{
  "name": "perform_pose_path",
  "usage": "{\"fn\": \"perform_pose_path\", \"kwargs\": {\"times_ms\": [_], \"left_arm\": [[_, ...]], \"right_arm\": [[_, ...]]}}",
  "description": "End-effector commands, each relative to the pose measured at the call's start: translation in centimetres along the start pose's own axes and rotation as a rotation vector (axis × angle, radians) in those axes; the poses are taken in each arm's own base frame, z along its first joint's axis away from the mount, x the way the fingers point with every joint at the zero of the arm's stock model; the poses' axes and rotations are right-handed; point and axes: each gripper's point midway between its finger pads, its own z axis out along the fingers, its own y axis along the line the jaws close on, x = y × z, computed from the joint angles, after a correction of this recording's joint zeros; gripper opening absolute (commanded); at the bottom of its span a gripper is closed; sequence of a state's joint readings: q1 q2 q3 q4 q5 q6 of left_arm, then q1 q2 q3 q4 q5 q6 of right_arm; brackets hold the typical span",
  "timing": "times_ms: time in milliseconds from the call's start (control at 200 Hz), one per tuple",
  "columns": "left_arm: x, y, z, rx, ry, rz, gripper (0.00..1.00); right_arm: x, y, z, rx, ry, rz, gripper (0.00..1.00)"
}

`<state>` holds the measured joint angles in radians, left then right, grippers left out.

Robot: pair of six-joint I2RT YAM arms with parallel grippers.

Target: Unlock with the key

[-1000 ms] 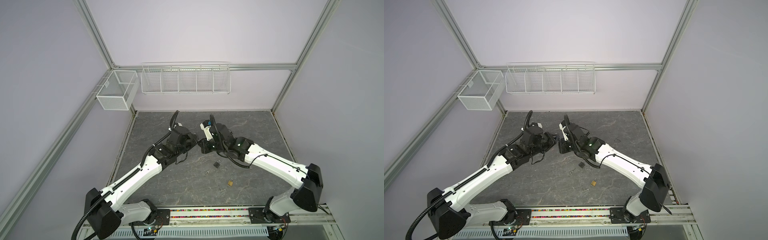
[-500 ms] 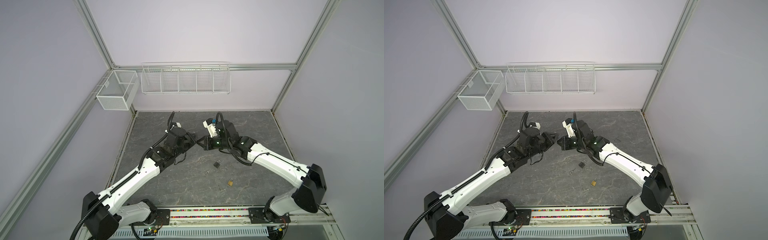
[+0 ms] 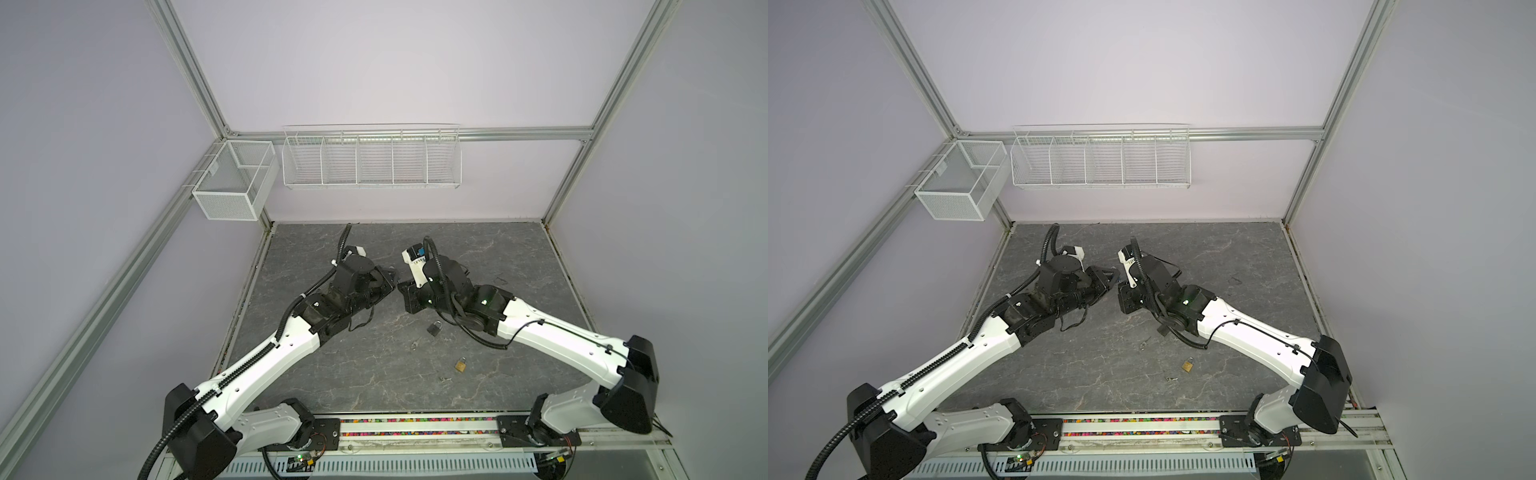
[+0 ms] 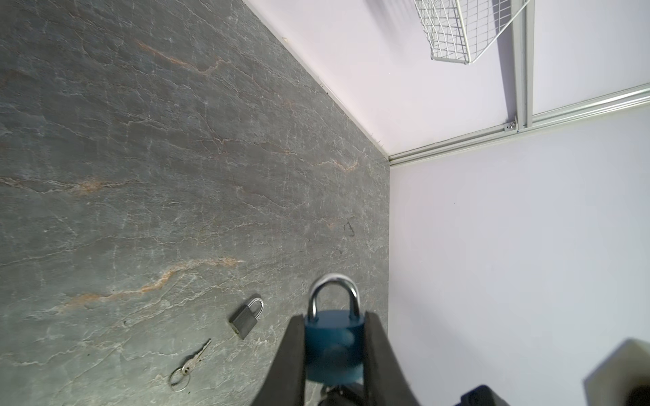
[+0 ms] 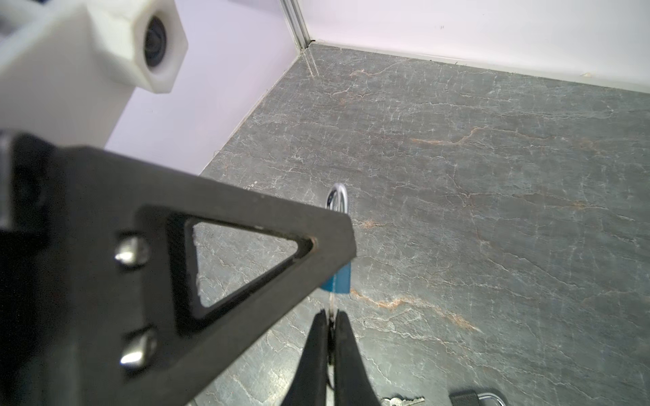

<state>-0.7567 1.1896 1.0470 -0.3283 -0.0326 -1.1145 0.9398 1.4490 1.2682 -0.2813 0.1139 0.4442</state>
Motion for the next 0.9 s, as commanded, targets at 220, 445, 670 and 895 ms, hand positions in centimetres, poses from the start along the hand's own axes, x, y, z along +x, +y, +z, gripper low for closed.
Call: {"fn": "perform_pose_path", "kwargs": {"times_ms": [220, 445, 670, 895], "left_arm": [[5.0, 2.4, -0.6, -0.032, 0.186, 0.006, 0.00], [4.4, 1.8, -0.8, -0.019, 0.167, 0.008, 0.00], [3.8, 1.9, -0.7, 0.029, 0.150, -0.028, 0.00], [2.3, 2.2, -1.1, -0.005, 0.089, -0.056, 0.00]], "right_arm": [[-8.3, 5.4, -4.8, -0.483, -0.238, 0.186, 0.07], [-6.2, 3.1, -3.2, -0.330, -0.192, 0.156, 0.07], [-6.8, 5.5, -3.9, -0.498, -0.168, 0.255, 0.07], [-5.4, 3.3, -3.1, -0.333, -0.127, 0.185, 0.09]]}}
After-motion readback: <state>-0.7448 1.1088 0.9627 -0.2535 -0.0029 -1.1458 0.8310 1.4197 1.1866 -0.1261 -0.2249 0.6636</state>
